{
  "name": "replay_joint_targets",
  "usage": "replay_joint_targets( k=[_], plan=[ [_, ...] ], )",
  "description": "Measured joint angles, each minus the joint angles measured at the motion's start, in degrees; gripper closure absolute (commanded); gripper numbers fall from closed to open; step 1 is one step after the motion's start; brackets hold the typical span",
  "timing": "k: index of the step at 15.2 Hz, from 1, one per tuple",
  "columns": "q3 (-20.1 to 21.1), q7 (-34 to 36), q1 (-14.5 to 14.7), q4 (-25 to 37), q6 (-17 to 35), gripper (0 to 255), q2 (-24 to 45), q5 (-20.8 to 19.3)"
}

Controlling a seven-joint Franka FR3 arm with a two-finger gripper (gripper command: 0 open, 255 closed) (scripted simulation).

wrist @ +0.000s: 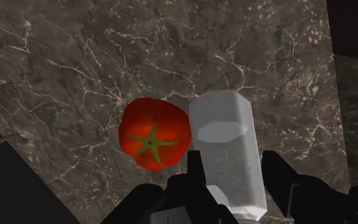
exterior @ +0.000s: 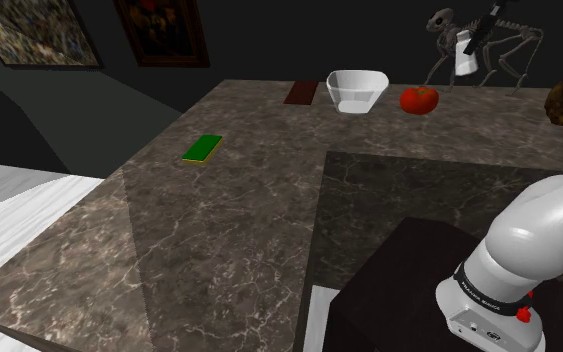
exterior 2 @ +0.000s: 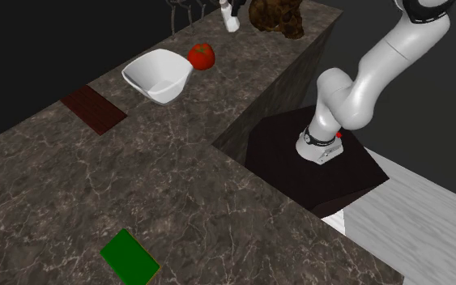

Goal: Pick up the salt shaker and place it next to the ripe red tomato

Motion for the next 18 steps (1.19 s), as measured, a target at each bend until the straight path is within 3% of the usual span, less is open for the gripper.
replay_joint_targets(
  k=[8,18],
  plan=[
    [-14.4,-14.4,1.4,11.7,-1.8,255,11.7,5.5],
    [-14.7,-15.2,0.6,3.5,5.3,255,10.2,4.3]
  ],
)
